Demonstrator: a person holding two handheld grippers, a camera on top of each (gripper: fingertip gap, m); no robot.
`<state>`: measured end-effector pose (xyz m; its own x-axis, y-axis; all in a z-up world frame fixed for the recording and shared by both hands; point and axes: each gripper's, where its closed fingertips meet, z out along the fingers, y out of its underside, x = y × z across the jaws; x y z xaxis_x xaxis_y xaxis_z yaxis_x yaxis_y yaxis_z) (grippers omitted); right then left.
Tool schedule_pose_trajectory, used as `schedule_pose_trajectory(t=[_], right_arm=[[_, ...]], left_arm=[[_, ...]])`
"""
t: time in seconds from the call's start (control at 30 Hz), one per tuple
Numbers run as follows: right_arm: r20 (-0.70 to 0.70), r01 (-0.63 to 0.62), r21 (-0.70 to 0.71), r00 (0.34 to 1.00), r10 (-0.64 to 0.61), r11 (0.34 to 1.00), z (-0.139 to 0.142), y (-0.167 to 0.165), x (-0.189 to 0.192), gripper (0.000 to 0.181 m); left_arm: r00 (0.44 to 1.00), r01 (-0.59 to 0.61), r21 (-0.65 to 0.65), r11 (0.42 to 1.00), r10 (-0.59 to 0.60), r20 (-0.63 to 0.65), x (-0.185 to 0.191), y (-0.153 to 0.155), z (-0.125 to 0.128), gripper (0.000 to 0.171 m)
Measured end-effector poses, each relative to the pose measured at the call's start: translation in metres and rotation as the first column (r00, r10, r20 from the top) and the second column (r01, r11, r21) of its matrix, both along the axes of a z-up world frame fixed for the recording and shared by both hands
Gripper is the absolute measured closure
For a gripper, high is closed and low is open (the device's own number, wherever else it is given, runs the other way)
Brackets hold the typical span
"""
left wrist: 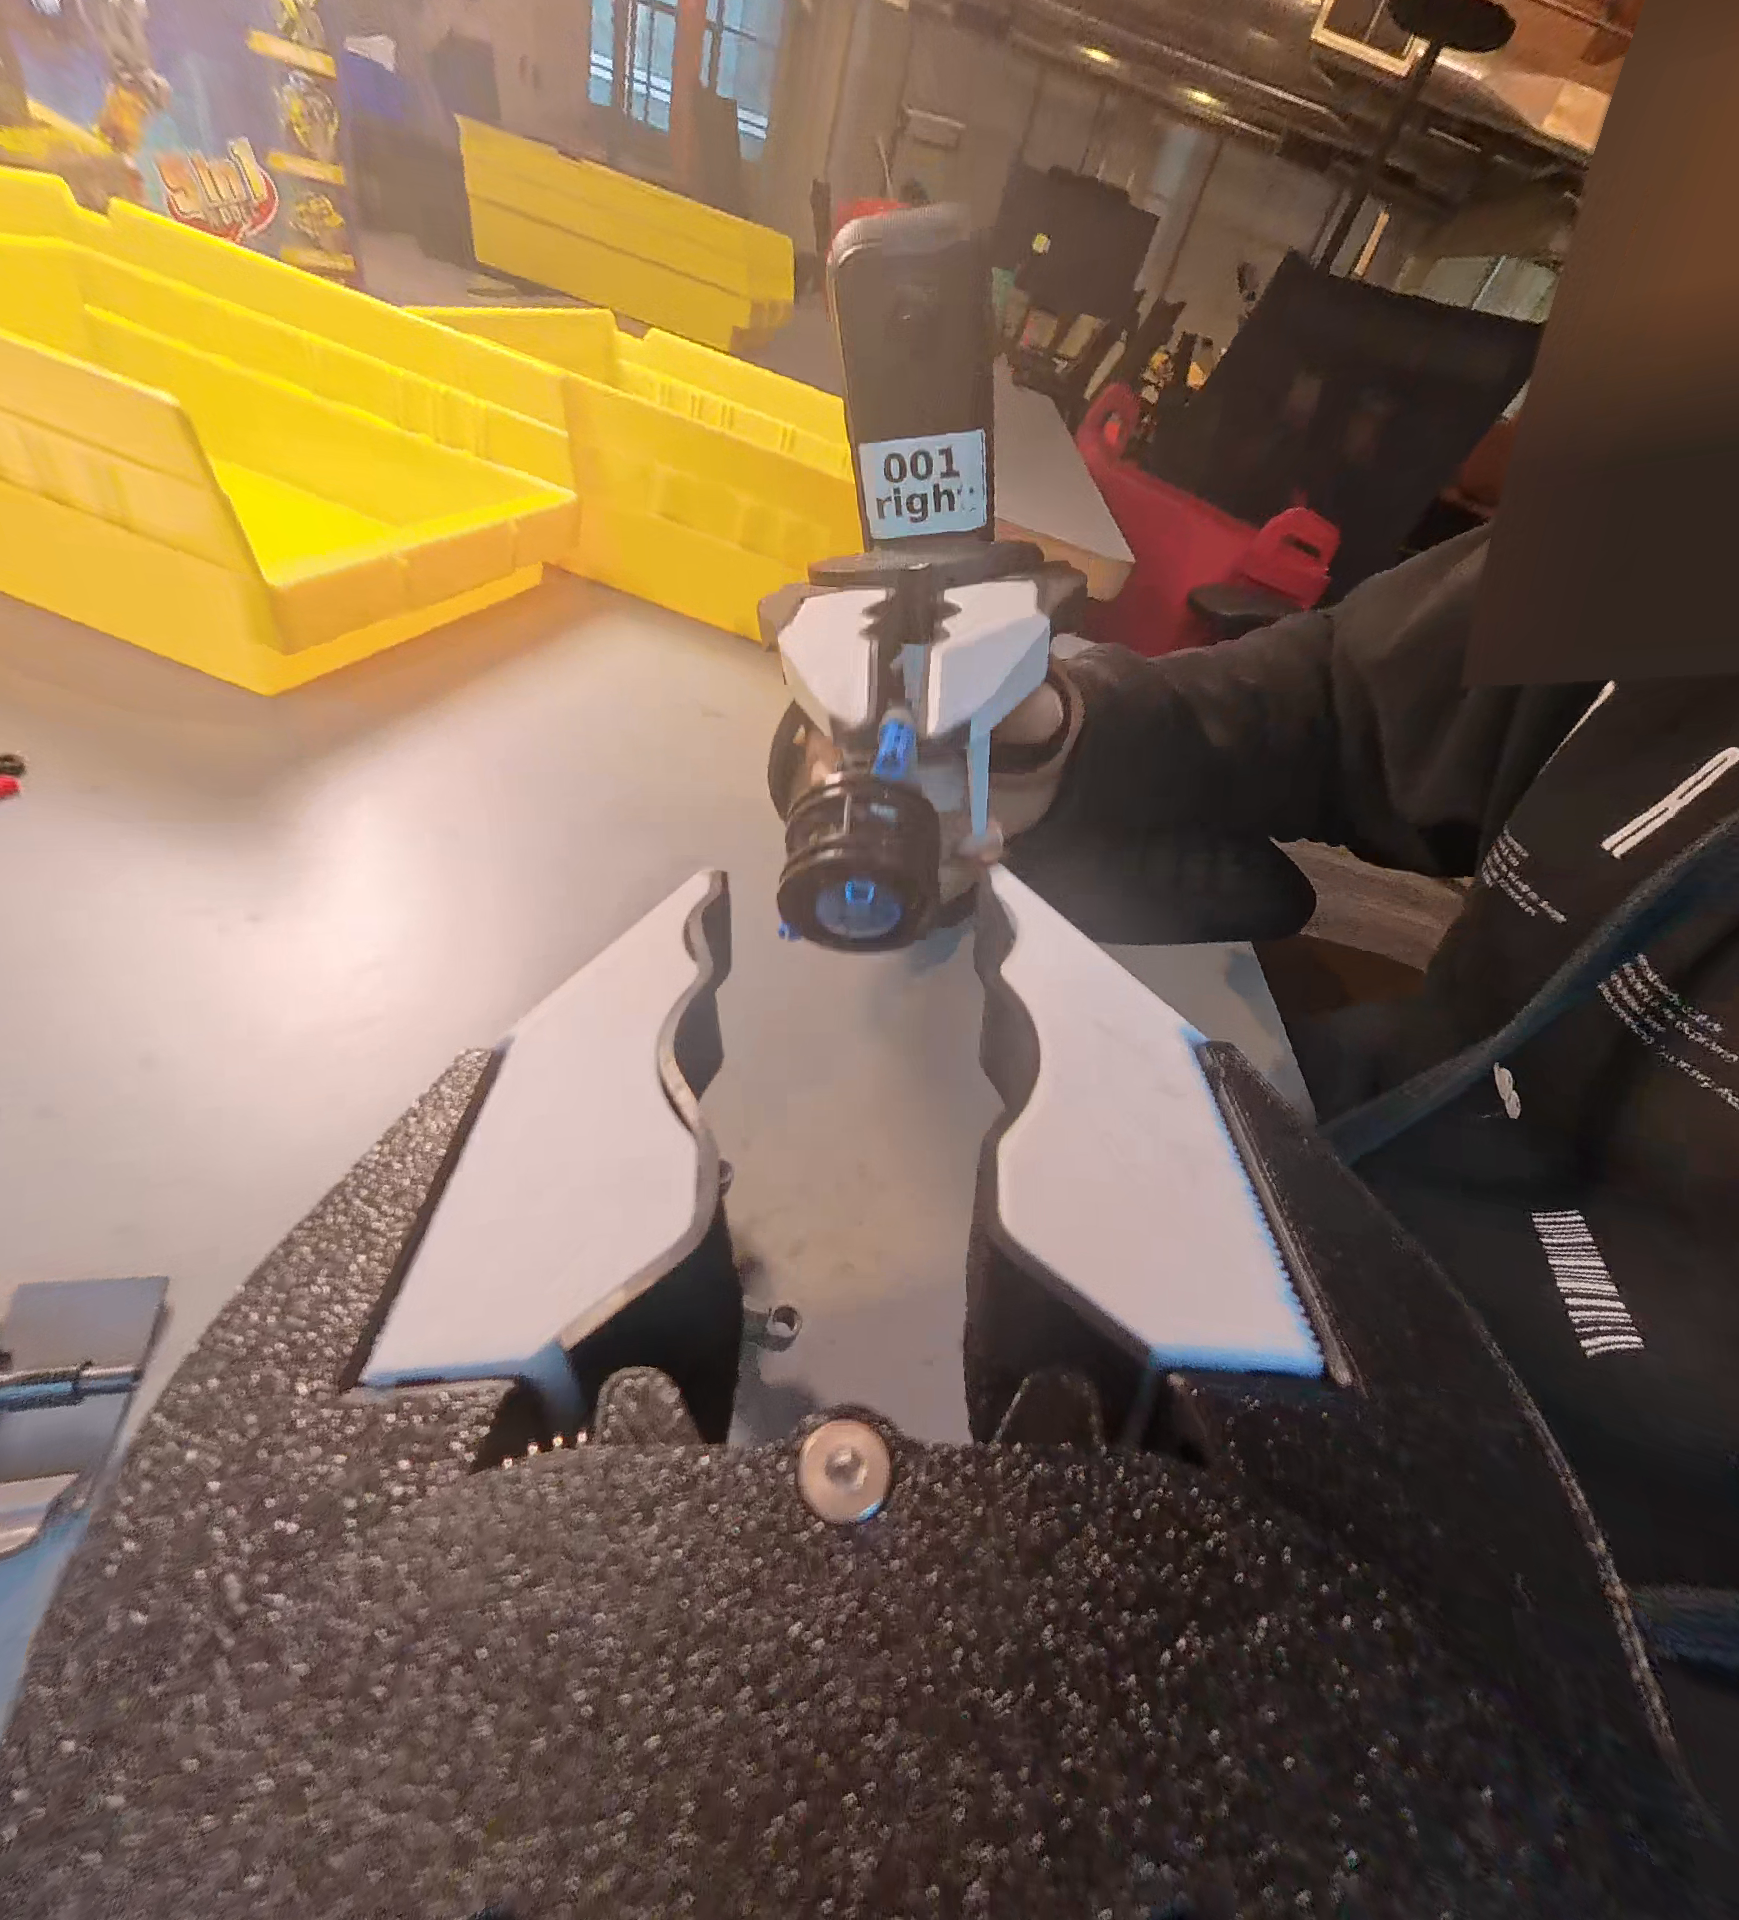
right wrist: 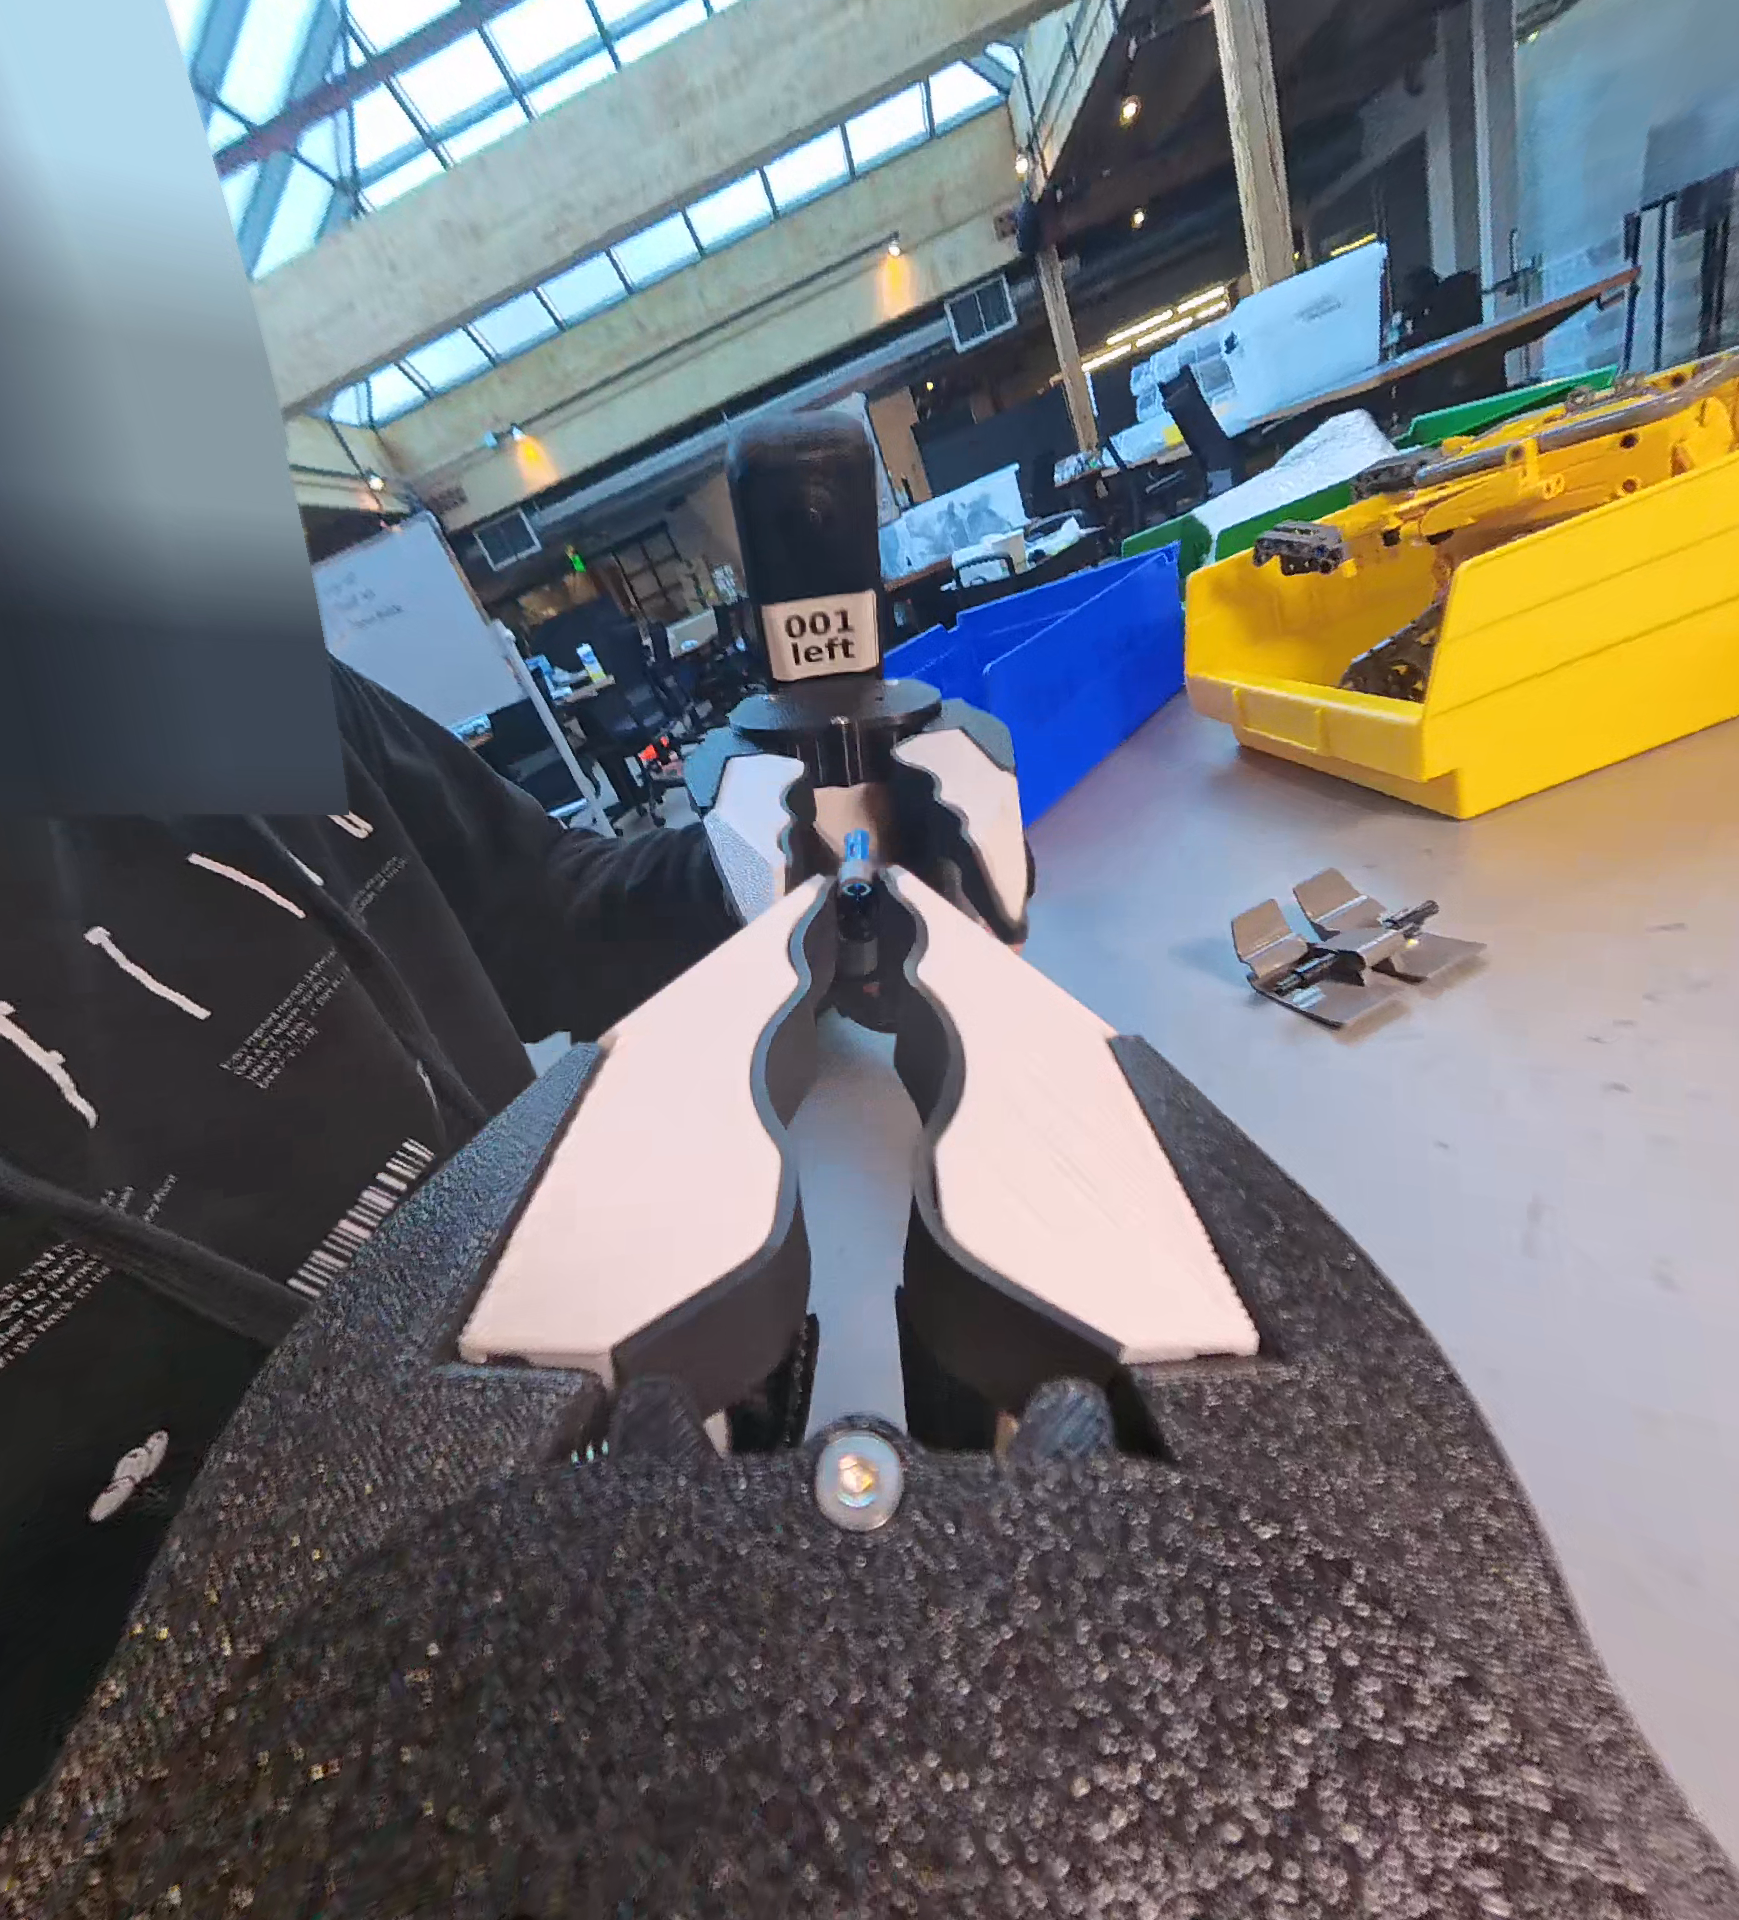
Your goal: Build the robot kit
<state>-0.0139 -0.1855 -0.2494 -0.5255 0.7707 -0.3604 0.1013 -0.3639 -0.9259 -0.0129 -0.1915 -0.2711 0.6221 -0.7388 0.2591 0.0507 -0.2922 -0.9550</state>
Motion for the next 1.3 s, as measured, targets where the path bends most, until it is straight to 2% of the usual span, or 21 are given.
schedule_pose_trajectory(t=[0.1, 0.33, 0.4, 0.47, 0.67, 0.8, 0.9, 0.97, 1.13, 1.2, 1.3], right_arm=[[0.001, -0.013, 0.001, 1.0, 0.013, 1.0, 0.0, -0.006, -0.003, 0.174], [-0.013, -0.004, 0.001, 1.0, 0.004, 1.0, 0.0, -0.004, -0.003, 0.174], [-0.014, 0.006, 0.009, 1.0, -0.005, 1.0, -0.001, -0.001, -0.003, 0.175], [-0.015, 0.007, 0.059, 1.0, -0.006, 0.998, -0.005, -0.003, -0.004, 0.175], [-0.021, -0.005, 0.168, 1.0, 0.008, 0.986, -0.01, -0.016, -0.005, 0.174], [-0.017, -0.005, 0.226, 1.0, 0.009, 0.974, -0.014, -0.017, -0.004, 0.174], [-0.015, -0.004, 0.255, 1.0, 0.008, 0.967, -0.016, -0.019, -0.004, 0.174], [-0.017, -0.004, 0.269, 1.0, 0.008, 0.963, -0.017, -0.021, -0.004, 0.174], [-0.04, 0.0, 0.267, 0.999, 0.011, 0.964, -0.013, -0.022, -0.003, 0.174], [-0.053, 0.007, 0.267, 0.999, 0.007, 0.964, -0.01, -0.022, -0.003, 0.174], [-0.064, 0.009, 0.254, 0.998, 0.007, 0.967, -0.008, -0.021, -0.002, 0.174]], left_arm=[[0.997, 0.0, 0.02, 1.0, 0.002, -0.081, 0.006, 0.0, -0.006, 0.14], [0.996, 0.001, 0.028, 1.0, 0.002, -0.09, 0.003, -0.002, -0.003, 0.139], [0.997, -0.029, 0.08, 0.996, 0.034, -0.062, -0.005, -0.003, 0.01, 0.139], [0.996, -0.041, 0.11, 0.993, 0.05, -0.075, -0.01, -0.004, 0.016, 0.146], [0.989, 0.036, 0.102, 0.994, -0.021, -0.146, 0.0, -0.013, 0.007, 0.168], [0.985, 0.051, 0.103, 0.993, -0.033, -0.17, 0.001, -0.015, 0.004, 0.168], [0.993, 0.068, 0.077, 0.995, -0.06, -0.1, 0.002, -0.017, 0.007, 0.162], [0.993, 0.07, 0.073, 0.995, -0.062, -0.103, 0.003, -0.017, 0.006, 0.168], [0.992, 0.081, 0.104, 0.991, -0.07, -0.106, 0.004, -0.019, 0.011, 0.168], [0.993, 0.075, 0.117, 0.99, -0.063, -0.096, 0.003, -0.019, 0.013, 0.159], [0.992, 0.072, 0.118, 0.99, -0.058, -0.114, 0.003, -0.018, 0.012, 0.163]])
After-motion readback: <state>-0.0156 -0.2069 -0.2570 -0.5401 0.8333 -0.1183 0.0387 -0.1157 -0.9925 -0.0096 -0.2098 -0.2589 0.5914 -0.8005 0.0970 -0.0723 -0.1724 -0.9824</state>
